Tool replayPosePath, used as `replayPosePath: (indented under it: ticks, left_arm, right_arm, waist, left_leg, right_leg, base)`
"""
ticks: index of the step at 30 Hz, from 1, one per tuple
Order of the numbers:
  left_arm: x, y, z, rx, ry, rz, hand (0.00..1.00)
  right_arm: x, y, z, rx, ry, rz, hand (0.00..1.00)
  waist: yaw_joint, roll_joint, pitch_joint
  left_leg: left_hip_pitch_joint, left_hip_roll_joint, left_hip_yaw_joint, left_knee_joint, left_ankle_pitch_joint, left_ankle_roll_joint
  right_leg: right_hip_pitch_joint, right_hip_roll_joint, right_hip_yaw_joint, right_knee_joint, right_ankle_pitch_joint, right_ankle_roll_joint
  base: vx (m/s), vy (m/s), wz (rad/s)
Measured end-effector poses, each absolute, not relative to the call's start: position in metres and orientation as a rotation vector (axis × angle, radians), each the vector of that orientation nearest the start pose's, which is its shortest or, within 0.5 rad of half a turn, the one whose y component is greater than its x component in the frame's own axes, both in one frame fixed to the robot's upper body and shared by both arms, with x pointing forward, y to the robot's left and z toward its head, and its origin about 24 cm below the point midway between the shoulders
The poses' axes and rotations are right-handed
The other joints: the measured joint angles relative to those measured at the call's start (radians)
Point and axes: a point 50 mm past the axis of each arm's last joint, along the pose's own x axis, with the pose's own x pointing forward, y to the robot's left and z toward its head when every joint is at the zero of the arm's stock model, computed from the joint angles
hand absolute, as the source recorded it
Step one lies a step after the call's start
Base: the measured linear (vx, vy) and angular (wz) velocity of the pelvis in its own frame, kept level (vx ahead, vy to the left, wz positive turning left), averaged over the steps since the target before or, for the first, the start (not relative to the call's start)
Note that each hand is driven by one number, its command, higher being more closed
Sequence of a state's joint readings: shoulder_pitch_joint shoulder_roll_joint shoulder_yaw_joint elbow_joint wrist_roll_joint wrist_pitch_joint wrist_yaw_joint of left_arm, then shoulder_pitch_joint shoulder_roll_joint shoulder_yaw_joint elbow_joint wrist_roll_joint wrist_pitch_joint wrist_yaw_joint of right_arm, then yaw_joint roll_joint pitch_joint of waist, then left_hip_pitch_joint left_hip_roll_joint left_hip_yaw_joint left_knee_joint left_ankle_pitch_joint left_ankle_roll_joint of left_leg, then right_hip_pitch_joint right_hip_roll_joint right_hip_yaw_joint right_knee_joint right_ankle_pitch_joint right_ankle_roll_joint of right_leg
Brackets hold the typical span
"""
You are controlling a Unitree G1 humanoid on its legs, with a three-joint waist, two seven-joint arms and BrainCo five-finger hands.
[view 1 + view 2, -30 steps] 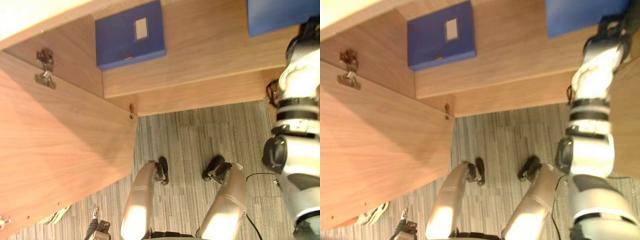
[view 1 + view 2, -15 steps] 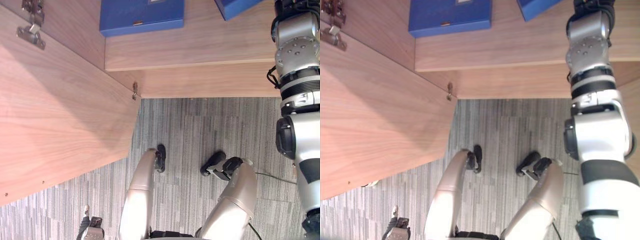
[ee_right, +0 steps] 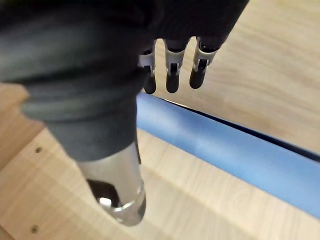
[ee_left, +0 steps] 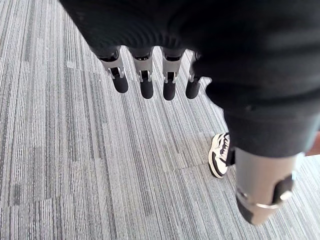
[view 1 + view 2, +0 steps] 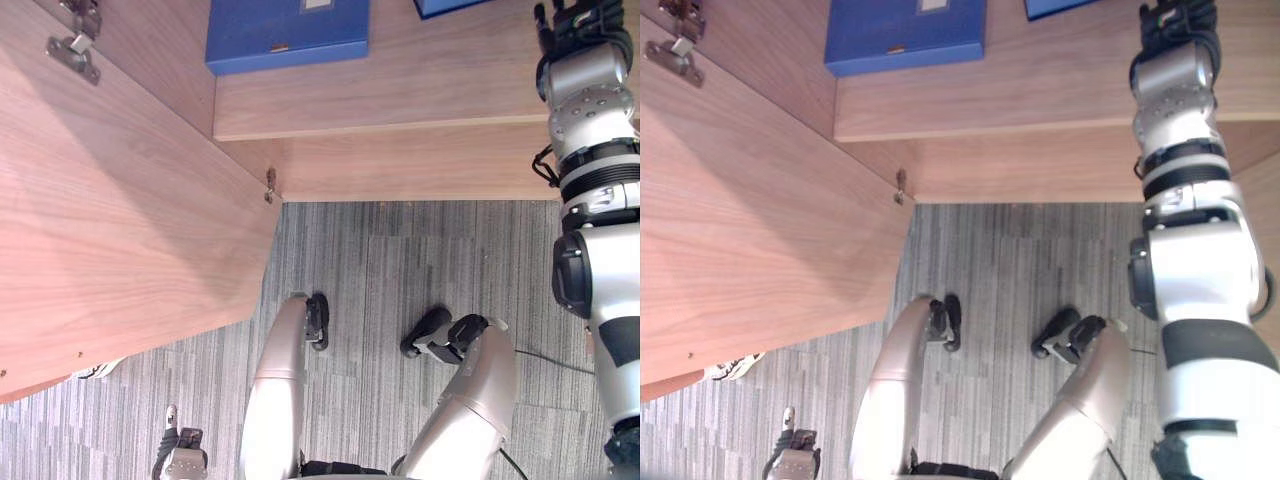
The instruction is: Walk over to the cabinet, pick up the folder, carry it to the office cabinet, place the folder inside the office cabinet, then close the office cabinet door
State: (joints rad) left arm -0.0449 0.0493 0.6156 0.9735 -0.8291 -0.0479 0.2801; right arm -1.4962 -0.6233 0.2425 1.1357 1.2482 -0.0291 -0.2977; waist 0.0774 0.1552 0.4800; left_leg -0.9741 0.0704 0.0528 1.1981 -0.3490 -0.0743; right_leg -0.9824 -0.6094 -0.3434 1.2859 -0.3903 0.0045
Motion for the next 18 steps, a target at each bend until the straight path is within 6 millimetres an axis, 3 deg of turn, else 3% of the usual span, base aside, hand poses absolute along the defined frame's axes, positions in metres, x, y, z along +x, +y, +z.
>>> replayPosePath:
  ticks: [4, 6, 8, 11, 15, 18]
  left_arm:
    - [0.134, 0.264, -0.133, -0.899, 0.667, 1.144, 0.00]
    - [0.138, 0.271, -0.129, -0.880, 0.640, 1.124, 0.00]
    - [0.141, 0.282, -0.123, -0.831, 0.608, 1.079, 0.00]
    - [0.141, 0.289, -0.119, -0.832, 0.564, 1.064, 0.00]
    - [0.143, 0.289, -0.118, -0.839, 0.549, 1.026, 0.00]
    - [0.143, 0.289, -0.118, -0.843, 0.539, 1.007, 0.00]
  right_arm:
    - [0.414, -0.243, 0.317, 0.078, -0.165, -0.280, 0.00]
    - [0.416, -0.248, 0.301, -0.132, -0.089, -0.269, 0.00]
    - [0.416, -0.258, 0.269, -0.482, 0.062, -0.228, 0.00]
    - [0.415, -0.264, 0.242, -0.763, 0.162, -0.159, 0.00]
    - [0.412, -0.263, 0.228, -0.931, 0.192, -0.063, 0.00]
    - [0.411, -0.261, 0.219, -0.952, 0.209, 0.000, 0.00]
  waist:
    - [0.005, 0.005, -0.012]
    - [0.008, 0.005, -0.017]
    - [0.011, 0.005, -0.022]
    - [0.013, 0.004, -0.039]
    - [0.015, -0.002, -0.043]
    - [0.016, -0.011, -0.049]
  left_leg:
    - [0.042, 0.005, -0.002, -0.027, 0.000, -0.002]
    - [0.058, 0.005, -0.003, -0.042, 0.000, -0.004]
    - [0.092, 0.010, -0.005, -0.069, 0.004, -0.004]
    - [0.112, 0.012, 0.001, -0.098, 0.007, -0.003]
    - [0.145, 0.015, 0.010, -0.132, 0.009, -0.002]
    - [0.164, 0.022, 0.015, -0.150, 0.009, -0.002]
  right_leg:
    - [0.048, 0.010, -0.015, -0.027, 0.001, 0.000]
    - [0.067, 0.012, -0.024, -0.039, 0.001, 0.000]
    - [0.110, 0.017, -0.046, -0.067, 0.004, -0.005]
    - [0.130, 0.025, -0.056, -0.098, 0.014, -0.011]
    - [0.160, 0.035, -0.062, -0.133, 0.028, -0.017]
    - [0.176, 0.049, -0.064, -0.156, 0.034, -0.020]
  base:
    - [0.02, -0.059, -0.03]
    - [0.02, -0.058, 0.00]
    - [0.02, -0.066, 0.00]
    - [0.03, -0.057, -0.04]
    - [0.04, -0.031, -0.05]
    - [0.03, -0.028, -0.08]
